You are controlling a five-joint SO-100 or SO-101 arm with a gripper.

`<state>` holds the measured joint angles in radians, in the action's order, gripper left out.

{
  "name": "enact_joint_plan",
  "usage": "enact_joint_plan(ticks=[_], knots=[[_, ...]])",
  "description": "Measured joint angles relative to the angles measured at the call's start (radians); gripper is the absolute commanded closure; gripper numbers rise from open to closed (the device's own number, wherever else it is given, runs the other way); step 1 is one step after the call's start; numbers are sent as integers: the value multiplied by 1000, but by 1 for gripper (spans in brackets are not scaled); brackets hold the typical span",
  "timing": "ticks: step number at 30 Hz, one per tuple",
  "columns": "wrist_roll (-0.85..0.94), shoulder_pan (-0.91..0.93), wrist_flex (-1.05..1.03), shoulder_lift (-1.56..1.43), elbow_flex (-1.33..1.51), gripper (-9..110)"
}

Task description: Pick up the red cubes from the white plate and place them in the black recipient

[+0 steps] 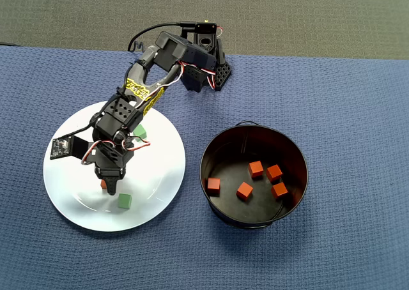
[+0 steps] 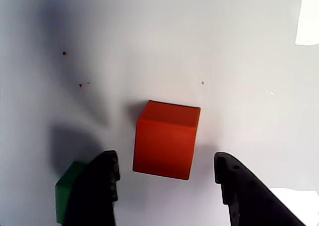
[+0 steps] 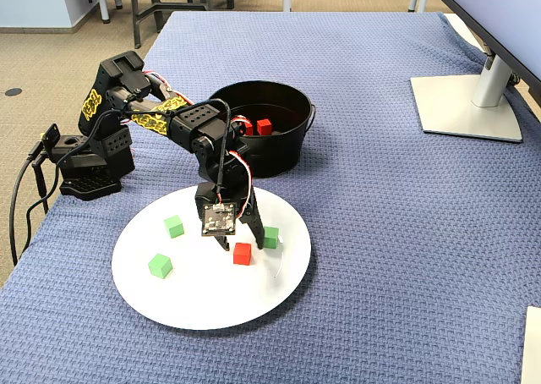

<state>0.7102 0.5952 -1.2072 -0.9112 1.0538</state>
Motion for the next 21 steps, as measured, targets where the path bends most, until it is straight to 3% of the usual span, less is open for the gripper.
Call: enact_joint_plan(ticks=[21], knots=[[26,26,0,0,-37,89]])
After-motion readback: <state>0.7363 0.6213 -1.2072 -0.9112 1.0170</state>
